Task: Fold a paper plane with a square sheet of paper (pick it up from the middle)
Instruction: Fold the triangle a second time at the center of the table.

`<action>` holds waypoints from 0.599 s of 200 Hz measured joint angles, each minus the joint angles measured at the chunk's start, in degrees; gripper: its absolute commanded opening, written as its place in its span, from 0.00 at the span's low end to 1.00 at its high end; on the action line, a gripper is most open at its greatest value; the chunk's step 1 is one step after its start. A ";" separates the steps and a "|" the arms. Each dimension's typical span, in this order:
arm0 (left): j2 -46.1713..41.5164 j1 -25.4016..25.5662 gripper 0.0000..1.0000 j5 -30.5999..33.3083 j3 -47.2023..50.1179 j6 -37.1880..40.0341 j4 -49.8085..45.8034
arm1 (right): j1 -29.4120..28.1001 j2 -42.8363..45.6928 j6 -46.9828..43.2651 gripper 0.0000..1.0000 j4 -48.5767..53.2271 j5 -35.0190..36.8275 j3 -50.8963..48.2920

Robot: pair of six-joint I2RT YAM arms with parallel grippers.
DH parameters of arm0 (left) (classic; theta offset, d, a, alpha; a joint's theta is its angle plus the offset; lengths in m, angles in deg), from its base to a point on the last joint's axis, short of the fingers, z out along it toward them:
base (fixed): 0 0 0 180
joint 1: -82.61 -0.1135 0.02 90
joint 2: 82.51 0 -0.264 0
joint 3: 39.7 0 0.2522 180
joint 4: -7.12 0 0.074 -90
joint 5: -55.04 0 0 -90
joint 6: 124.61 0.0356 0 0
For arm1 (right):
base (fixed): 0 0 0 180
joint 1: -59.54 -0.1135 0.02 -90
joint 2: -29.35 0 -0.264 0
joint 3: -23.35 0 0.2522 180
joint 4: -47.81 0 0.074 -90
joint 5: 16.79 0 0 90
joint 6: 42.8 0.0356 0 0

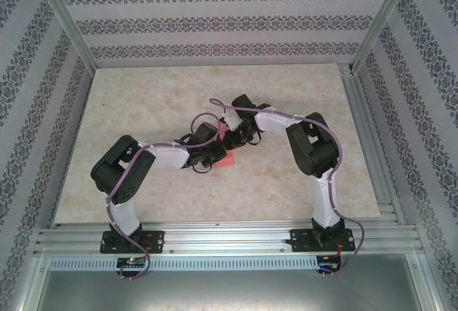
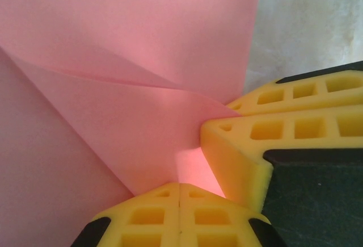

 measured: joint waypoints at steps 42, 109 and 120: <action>-0.28 0.00 0.01 -0.20 0.00 0.02 -0.04 | 0.00 -0.09 -0.02 0.10 0.31 0.02 0.24; -2.56 0.02 0.01 -0.90 0.07 -0.20 -0.28 | 0.00 -0.13 -0.02 0.10 0.31 0.00 0.26; -2.56 0.02 0.01 -1.07 0.24 -0.48 0.00 | 0.00 -0.15 -0.02 0.10 0.31 0.00 0.26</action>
